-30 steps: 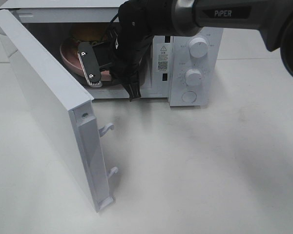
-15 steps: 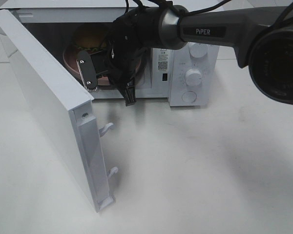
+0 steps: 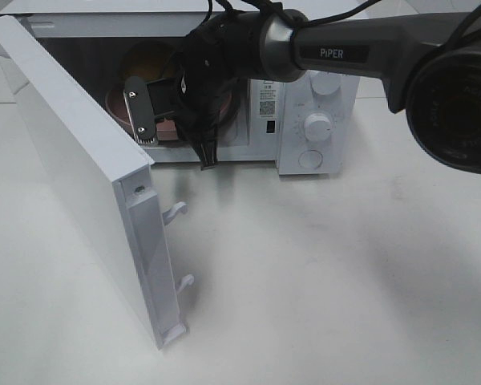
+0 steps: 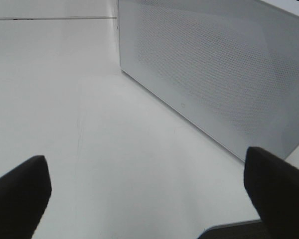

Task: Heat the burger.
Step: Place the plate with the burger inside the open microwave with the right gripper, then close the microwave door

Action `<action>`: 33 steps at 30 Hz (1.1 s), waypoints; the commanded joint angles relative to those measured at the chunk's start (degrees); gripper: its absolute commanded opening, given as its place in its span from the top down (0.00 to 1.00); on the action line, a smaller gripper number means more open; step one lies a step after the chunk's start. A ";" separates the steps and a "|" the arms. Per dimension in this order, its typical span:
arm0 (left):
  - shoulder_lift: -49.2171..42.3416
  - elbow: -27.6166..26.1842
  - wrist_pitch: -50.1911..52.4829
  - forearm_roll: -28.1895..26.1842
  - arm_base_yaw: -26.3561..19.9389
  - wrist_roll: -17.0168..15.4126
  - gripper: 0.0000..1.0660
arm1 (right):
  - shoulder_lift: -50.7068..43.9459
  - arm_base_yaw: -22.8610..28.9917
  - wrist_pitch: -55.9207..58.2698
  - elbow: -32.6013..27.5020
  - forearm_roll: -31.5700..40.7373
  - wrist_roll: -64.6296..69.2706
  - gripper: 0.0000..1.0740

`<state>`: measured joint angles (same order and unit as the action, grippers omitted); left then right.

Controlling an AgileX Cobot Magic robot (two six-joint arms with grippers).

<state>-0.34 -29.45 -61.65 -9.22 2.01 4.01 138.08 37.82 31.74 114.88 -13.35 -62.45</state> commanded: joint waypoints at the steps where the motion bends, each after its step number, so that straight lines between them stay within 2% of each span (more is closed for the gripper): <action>1: -0.92 0.00 0.46 -0.06 0.17 0.17 0.08 | -1.09 -0.06 -0.23 0.29 -0.17 2.58 0.57; 11: -0.92 0.00 0.46 -0.06 0.17 0.17 0.08 | -2.98 1.26 -1.38 -1.38 -0.80 8.14 0.56; 13: -0.92 0.00 0.46 -0.06 0.17 0.17 0.08 | -5.44 1.72 -3.72 -5.90 -0.69 8.14 0.50; 16: -0.92 0.00 0.46 -0.06 0.17 0.17 0.08 | -5.84 1.72 -4.24 -7.16 -0.74 8.14 0.48; 18: -0.92 0.00 0.46 -0.06 0.17 0.17 0.08 | -7.85 1.72 -5.27 -10.89 -0.80 8.14 0.40; 21: -0.92 0.00 0.46 -0.06 0.17 0.17 0.08 | -8.54 1.72 -5.50 -12.03 -0.80 8.14 0.38; 23: -0.92 0.00 0.46 -0.06 0.17 0.17 0.08 | -11.80 1.72 -7.68 -17.30 -0.92 8.14 0.34; 33: -0.92 0.00 0.46 -0.06 0.17 0.17 0.08 | -18.56 1.72 -11.57 -28.93 -1.03 8.25 0.31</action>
<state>-0.34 -29.45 -61.65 -9.22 2.01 4.01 120.49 39.30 20.97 86.46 -14.09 -55.12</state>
